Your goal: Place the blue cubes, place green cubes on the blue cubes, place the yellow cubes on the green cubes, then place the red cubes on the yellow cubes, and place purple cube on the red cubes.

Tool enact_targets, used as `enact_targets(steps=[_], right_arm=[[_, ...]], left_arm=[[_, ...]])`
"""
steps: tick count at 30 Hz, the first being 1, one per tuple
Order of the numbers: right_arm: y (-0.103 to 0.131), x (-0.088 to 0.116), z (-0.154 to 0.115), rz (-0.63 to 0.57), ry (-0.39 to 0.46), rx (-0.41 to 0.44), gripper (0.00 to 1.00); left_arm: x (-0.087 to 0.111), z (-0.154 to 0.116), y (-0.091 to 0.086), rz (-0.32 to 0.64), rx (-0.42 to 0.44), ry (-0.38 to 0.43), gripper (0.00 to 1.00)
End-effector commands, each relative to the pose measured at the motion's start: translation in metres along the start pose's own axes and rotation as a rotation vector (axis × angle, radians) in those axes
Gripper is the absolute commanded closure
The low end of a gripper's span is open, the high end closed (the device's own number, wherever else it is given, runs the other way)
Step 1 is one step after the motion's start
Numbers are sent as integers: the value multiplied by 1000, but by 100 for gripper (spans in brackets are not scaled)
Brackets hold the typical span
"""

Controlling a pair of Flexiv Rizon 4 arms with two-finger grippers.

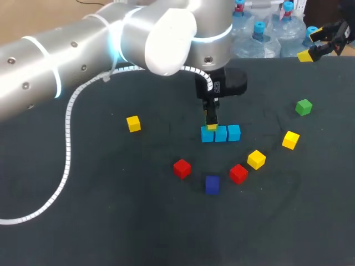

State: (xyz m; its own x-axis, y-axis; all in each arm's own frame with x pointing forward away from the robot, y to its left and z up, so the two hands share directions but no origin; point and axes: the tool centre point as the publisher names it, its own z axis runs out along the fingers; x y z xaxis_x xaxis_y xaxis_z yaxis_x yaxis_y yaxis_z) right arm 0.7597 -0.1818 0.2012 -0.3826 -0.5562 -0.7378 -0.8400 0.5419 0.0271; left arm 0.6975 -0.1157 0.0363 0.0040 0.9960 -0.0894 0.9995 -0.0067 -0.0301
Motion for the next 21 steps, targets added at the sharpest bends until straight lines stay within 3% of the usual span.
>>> enact_targets(steps=[1, 21], right_arm=[[0, 0, 0, 0, -1, 1, 0], [0, 0, 0, 0, -1, 1, 0]], left_arm=[[-2, 1, 6, 4, 12, 7, 100], [-5, 12, 6, 11, 34, 8, 100]])
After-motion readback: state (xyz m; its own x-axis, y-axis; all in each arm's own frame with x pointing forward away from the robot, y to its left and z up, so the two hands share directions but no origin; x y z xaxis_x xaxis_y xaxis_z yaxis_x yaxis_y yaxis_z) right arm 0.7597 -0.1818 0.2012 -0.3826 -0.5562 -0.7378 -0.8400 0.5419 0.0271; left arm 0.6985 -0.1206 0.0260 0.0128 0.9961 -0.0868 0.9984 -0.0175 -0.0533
